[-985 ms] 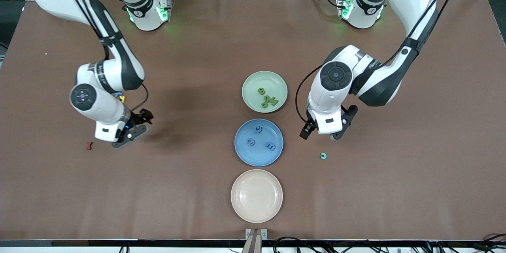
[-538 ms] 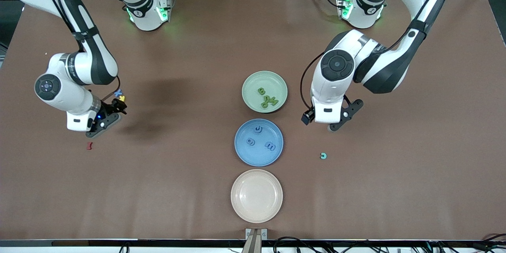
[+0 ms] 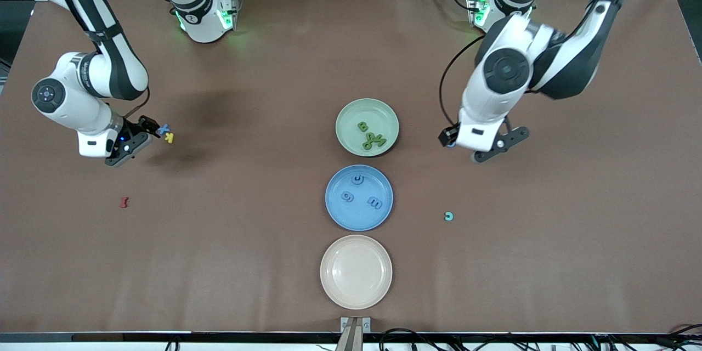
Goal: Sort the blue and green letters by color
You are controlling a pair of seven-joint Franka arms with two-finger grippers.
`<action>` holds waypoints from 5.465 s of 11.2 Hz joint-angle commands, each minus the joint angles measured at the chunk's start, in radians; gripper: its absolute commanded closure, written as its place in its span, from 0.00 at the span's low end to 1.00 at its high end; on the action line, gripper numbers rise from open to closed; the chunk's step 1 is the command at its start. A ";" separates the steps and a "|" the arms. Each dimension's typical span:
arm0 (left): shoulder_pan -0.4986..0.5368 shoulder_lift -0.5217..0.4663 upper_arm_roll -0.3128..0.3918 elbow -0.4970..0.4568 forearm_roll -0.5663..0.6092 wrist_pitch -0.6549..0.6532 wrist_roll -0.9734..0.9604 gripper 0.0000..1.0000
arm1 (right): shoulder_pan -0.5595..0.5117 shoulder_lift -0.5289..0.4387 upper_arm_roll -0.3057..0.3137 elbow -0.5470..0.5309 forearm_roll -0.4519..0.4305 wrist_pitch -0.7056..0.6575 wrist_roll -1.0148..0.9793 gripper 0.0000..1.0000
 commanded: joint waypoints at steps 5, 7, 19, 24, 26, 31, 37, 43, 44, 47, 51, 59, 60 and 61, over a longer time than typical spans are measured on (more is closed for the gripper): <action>0.072 -0.202 0.080 -0.185 -0.085 0.003 0.403 0.00 | -0.075 0.010 0.021 -0.133 -0.011 0.095 -0.074 0.00; 0.074 -0.227 0.116 -0.201 -0.111 0.003 0.503 0.00 | -0.075 0.022 0.021 -0.134 -0.010 0.095 -0.074 0.00; 0.098 -0.230 0.266 0.227 -0.160 -0.265 0.888 0.00 | -0.084 0.086 0.021 -0.136 -0.010 0.165 -0.140 0.03; 0.104 -0.248 0.269 0.285 -0.163 -0.324 0.890 0.00 | -0.111 0.079 0.019 -0.138 -0.010 0.158 -0.193 0.06; 0.135 -0.251 0.268 0.292 -0.171 -0.324 0.890 0.00 | -0.109 0.077 0.019 -0.148 -0.010 0.162 -0.193 0.06; 0.137 -0.254 0.266 0.293 -0.165 -0.322 0.898 0.00 | -0.108 0.079 0.019 -0.151 -0.010 0.165 -0.211 0.12; 0.134 -0.284 0.258 0.285 -0.160 -0.324 0.932 0.00 | -0.095 0.088 0.021 -0.148 -0.011 0.187 -0.266 0.45; 0.132 -0.282 0.257 0.282 -0.148 -0.321 0.932 0.00 | -0.066 0.086 0.024 -0.144 -0.008 0.195 -0.265 0.60; 0.131 -0.282 0.251 0.282 -0.131 -0.316 0.933 0.00 | -0.065 0.086 0.024 -0.144 -0.008 0.195 -0.265 0.62; 0.135 -0.282 0.242 0.282 -0.128 -0.309 0.933 0.00 | -0.066 0.086 0.024 -0.142 -0.008 0.195 -0.266 0.70; 0.131 -0.281 0.242 0.279 -0.127 -0.307 0.948 0.00 | -0.066 0.076 0.041 -0.125 -0.008 0.193 -0.260 0.75; 0.129 -0.281 0.239 0.272 -0.088 -0.296 0.984 0.00 | -0.065 0.072 0.041 -0.088 -0.005 0.184 -0.254 0.76; 0.129 -0.279 0.229 0.272 -0.088 -0.296 0.985 0.00 | -0.054 0.065 0.042 -0.079 -0.002 0.181 -0.249 0.76; 0.129 -0.280 0.228 0.272 -0.088 -0.296 0.987 0.00 | -0.043 0.060 0.042 -0.069 0.003 0.173 -0.246 0.76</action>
